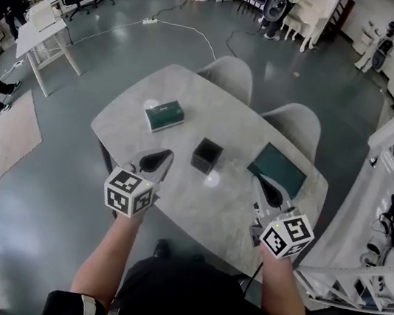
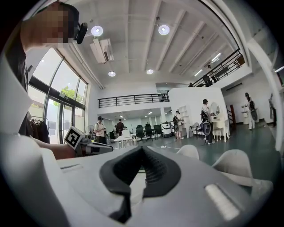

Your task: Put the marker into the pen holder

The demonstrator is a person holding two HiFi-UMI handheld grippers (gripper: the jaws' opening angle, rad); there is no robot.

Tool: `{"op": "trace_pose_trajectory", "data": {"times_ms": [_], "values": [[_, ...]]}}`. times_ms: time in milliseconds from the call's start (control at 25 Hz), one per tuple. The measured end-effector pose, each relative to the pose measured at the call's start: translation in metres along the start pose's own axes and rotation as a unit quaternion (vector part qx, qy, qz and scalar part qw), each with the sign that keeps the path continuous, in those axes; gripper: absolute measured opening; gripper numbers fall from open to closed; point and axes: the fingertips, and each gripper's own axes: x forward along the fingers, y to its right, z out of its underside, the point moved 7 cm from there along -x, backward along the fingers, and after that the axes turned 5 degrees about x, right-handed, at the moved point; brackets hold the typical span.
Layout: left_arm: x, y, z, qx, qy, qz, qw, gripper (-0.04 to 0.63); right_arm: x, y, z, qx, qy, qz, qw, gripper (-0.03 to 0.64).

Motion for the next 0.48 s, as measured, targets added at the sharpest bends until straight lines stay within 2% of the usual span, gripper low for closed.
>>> {"op": "trace_pose_trajectory", "data": {"times_ms": [480], "values": [[-0.0047,-0.0074,0.0027,-0.001,0.0,0.002,1.0,0.023,0.008,-0.0068,-0.0014,-0.005,-0.006,-0.004,1.0,0.002]]}}
